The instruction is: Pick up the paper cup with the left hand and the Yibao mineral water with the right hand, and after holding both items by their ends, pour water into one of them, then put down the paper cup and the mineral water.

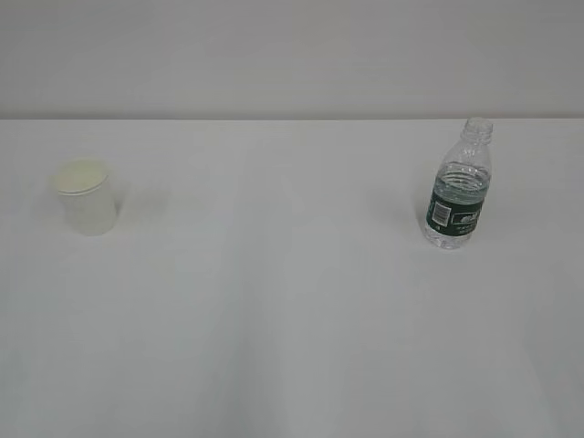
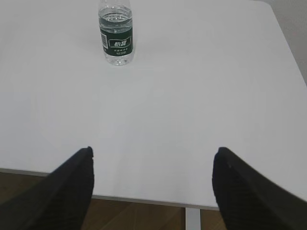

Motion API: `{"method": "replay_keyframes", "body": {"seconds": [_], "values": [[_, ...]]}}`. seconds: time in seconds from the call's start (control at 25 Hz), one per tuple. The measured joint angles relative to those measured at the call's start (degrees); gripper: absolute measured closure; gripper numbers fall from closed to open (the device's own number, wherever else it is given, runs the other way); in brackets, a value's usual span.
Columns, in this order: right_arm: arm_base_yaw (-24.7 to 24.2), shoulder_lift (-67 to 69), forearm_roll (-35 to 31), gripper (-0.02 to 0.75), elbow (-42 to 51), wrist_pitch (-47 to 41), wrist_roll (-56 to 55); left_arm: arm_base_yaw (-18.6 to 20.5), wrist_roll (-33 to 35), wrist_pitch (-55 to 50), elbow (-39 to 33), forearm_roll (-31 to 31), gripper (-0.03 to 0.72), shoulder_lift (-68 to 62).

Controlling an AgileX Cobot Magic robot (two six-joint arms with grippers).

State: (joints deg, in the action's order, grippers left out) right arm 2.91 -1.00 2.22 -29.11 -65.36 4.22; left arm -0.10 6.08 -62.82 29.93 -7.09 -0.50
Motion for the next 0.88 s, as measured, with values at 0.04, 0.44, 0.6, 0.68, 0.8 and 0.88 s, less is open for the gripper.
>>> {"method": "replay_keyframes", "body": {"seconds": [0.04,0.44,0.6,0.68,0.8,0.88], "values": [[0.00,0.00,0.00,0.154,0.00,0.00,0.00,0.00,0.00,0.00,0.00,0.00,0.095,0.00],[0.00,0.00,0.00,0.154,0.00,0.00,0.00,0.00,0.00,0.00,0.00,0.00,0.095,0.00],[0.00,0.00,0.00,0.154,0.00,0.00,0.00,0.00,0.00,0.00,0.00,0.00,0.095,0.00],[0.00,0.00,0.00,0.154,0.00,0.00,0.00,0.00,0.00,0.00,0.00,0.00,0.095,0.00],[0.00,0.00,1.14,0.154,0.00,0.00,0.00,0.00,0.00,0.00,0.00,0.00,0.095,0.00],[0.00,0.00,3.17,0.154,0.00,0.00,-0.11,0.00,0.00,0.00,0.00,0.00,0.095,0.00]]}}
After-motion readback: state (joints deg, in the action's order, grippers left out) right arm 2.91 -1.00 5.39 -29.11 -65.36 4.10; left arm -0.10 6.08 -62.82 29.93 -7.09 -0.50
